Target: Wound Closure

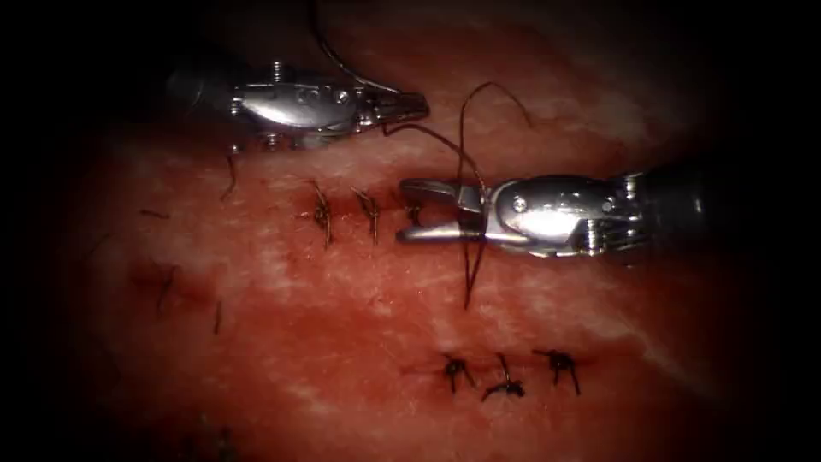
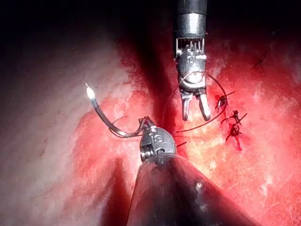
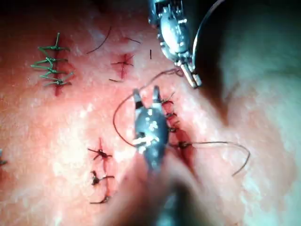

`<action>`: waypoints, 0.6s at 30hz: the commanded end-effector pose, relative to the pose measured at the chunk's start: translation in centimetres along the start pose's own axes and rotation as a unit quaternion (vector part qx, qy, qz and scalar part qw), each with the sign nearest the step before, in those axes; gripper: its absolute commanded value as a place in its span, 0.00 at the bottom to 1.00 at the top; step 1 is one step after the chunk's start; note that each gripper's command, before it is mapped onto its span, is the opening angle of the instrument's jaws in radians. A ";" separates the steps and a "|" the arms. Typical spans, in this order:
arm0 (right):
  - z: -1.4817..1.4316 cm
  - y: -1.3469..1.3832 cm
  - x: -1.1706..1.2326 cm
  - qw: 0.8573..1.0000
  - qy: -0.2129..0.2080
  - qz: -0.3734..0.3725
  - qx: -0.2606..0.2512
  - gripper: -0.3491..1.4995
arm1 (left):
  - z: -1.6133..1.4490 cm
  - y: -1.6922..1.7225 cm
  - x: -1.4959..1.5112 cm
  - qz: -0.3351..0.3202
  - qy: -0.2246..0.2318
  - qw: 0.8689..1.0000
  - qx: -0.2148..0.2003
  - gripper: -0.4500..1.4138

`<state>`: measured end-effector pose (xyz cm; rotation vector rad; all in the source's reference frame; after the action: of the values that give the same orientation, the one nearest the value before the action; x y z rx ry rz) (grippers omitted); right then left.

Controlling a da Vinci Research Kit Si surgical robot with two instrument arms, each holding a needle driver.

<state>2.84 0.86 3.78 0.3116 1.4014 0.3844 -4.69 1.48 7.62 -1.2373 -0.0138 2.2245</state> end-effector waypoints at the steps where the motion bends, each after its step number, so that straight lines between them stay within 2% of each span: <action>1: 0.06 -0.06 -0.09 1.000 0.008 0.010 -0.002 0.30 | 0.09 0.06 -0.10 -0.001 -0.002 1.000 -0.001 0.00; 7: 0.27 -0.08 -0.11 0.995 0.067 0.064 -0.022 0.32 | 0.22 0.03 -0.27 -0.004 -0.004 1.000 0.005 0.00; 8: 0.44 -0.08 -0.08 0.991 0.098 0.087 -0.030 0.42 | 0.26 0.02 -0.30 -0.003 -0.005 1.000 0.009 0.00; 9: 0.55 -0.09 -0.06 0.990 0.103 0.092 -0.032 0.43 | 0.29 0.02 -0.33 -0.005 -0.005 1.000 0.012 0.00; 14: 0.69 -0.12 -0.04 0.989 0.107 0.095 -0.035 0.39 | 0.33 0.03 -0.35 -0.005 -0.005 1.000 0.014 0.00; 18: 0.69 -0.10 0.04 0.982 0.147 0.099 -0.063 0.39 | 0.36 0.10 -0.44 -0.004 -0.005 1.000 0.016 0.00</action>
<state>3.45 0.90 3.75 0.2726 1.6392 0.7358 -4.79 1.29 8.11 -1.2081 0.0140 2.2141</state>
